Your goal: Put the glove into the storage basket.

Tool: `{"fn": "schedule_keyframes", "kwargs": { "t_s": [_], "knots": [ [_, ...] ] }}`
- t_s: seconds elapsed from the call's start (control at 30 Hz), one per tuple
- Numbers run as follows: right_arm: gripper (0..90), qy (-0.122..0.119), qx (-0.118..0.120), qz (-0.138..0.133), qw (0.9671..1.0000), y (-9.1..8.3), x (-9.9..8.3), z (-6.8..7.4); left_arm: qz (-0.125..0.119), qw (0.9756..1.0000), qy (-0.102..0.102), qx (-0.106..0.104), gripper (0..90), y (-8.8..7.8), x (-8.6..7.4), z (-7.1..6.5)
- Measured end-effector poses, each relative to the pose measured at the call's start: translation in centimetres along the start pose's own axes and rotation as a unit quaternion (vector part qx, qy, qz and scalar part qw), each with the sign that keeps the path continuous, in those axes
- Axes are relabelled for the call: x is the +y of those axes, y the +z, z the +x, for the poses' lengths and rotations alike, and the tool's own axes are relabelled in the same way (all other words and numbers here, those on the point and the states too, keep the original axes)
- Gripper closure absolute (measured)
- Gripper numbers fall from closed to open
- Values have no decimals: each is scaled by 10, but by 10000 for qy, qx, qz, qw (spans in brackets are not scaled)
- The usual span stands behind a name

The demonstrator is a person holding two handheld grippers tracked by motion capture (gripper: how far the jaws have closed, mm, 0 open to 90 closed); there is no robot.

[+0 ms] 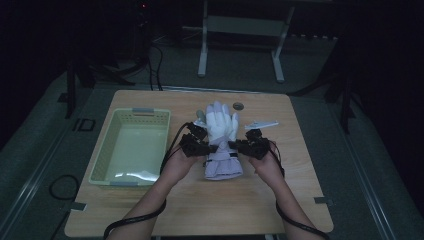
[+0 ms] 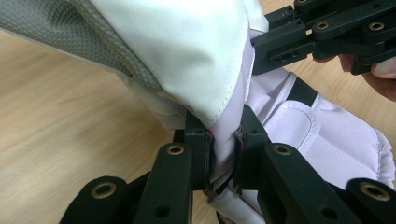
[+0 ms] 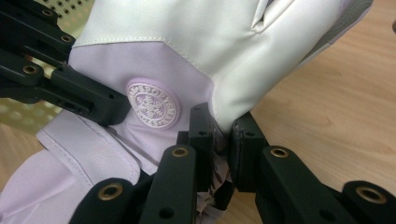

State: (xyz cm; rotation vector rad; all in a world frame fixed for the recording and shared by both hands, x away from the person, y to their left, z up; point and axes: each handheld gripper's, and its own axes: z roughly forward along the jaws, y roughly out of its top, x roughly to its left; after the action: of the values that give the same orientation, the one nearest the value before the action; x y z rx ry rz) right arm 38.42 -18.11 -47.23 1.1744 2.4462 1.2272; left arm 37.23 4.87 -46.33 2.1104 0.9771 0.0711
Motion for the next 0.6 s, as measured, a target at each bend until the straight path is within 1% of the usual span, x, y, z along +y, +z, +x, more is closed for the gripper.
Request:
{"fn": "schedule_keyframes", "kwargs": {
  "t_s": [0.13, 0.17, 0.23, 0.4, 0.6],
  "knots": [
    [811, -23, 7, -65, 10000, -3, 10, 9, -23, 10000, 41, 16, 795, -14, 4, 1],
    [810, -38, 5, -76, 10000, -4, 13, 12, -31, 10000, 78, 20, 795, -18, 4, 2],
    [810, -101, 7, -104, 9999, -5, 17, 16, -29, 10000, 78, -12, 795, -24, 5, 3],
    [811, -143, 25, -142, 9998, -8, 26, 27, 38, 9999, 150, 30, 795, -39, 9, 4],
    [810, -279, 59, -178, 9994, -7, 39, 41, 41, 9998, 157, 84, 795, -60, 10, 9]
  ]
}}
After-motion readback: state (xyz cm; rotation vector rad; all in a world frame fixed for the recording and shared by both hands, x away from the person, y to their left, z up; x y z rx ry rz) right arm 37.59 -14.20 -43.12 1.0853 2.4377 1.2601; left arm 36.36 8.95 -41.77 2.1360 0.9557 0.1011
